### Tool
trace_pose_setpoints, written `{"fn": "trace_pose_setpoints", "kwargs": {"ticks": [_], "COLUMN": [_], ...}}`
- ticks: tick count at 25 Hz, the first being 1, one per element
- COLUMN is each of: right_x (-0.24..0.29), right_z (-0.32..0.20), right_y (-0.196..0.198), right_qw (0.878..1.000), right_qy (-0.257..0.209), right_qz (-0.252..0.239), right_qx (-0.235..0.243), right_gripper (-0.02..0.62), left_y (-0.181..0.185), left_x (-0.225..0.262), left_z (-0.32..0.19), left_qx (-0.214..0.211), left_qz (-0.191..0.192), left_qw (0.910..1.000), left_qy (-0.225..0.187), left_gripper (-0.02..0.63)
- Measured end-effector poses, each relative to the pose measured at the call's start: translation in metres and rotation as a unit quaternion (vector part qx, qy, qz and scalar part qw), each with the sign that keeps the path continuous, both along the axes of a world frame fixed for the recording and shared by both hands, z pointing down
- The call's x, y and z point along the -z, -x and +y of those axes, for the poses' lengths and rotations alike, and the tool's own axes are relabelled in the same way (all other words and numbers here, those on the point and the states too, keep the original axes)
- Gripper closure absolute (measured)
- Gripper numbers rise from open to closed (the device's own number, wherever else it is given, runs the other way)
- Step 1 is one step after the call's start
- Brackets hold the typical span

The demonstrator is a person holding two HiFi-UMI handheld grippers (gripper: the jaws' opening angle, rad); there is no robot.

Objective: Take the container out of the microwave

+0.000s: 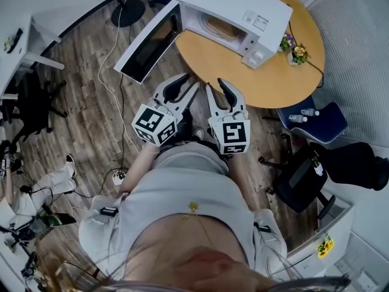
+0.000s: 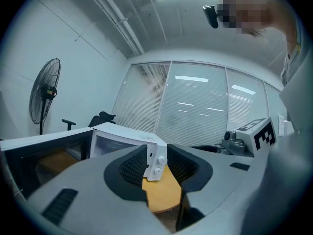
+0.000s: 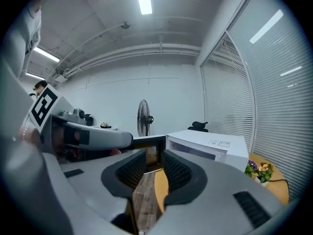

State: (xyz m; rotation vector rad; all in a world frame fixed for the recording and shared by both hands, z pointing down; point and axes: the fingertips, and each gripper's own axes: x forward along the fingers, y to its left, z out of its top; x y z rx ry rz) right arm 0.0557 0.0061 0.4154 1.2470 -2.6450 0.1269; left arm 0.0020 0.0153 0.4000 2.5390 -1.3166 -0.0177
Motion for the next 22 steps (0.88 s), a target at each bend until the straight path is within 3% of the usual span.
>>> {"fn": "trace_pose_setpoints", "kwargs": {"ticks": [22], "right_x": [-0.010], "right_z": [-0.081], "right_y": [0.008], "right_qw": [0.998], "right_qy": [0.018], "right_qz": [-0.003], "right_qx": [-0.057], "right_gripper": [0.468], "left_y": [0.005], "left_x": [-0.009], "left_z": [-0.089], "left_qx": [-0.069], "left_qz": [0.003], "left_qw": [0.9975], "left_qy": [0.012], "left_gripper": [0.480]}}
